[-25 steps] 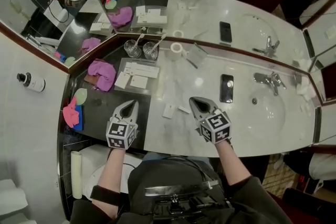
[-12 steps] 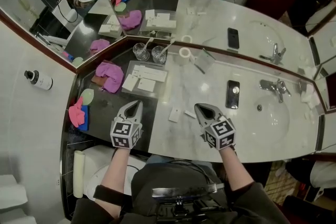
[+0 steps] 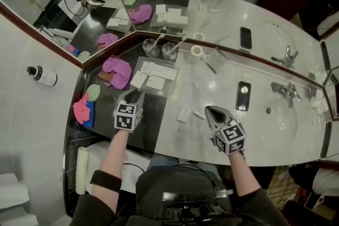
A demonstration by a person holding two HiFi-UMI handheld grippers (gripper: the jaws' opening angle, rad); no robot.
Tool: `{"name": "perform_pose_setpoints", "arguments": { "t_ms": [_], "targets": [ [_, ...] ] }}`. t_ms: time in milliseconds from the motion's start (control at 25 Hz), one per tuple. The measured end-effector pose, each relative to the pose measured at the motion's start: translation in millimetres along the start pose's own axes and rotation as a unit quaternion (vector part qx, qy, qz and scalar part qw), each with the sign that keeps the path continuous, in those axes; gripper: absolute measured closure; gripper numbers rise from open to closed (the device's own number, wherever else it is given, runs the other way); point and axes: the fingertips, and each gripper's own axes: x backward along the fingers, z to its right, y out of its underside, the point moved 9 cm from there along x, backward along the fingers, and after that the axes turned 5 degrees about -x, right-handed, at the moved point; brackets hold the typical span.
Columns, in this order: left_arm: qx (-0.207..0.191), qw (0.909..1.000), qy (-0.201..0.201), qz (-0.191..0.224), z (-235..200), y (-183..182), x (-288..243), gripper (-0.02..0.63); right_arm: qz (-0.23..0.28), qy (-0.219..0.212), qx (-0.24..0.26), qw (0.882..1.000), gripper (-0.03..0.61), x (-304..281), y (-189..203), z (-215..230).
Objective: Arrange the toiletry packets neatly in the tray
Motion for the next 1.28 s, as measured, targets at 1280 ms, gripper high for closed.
{"name": "perform_pose_setpoints", "arguments": {
  "t_ms": [1280],
  "targets": [
    [-0.027,0.9713,0.086,-0.220,-81,26,-140,0.318,-0.047,0.040,-0.048,0.997,0.563,-22,51,-1]
  ]
}}
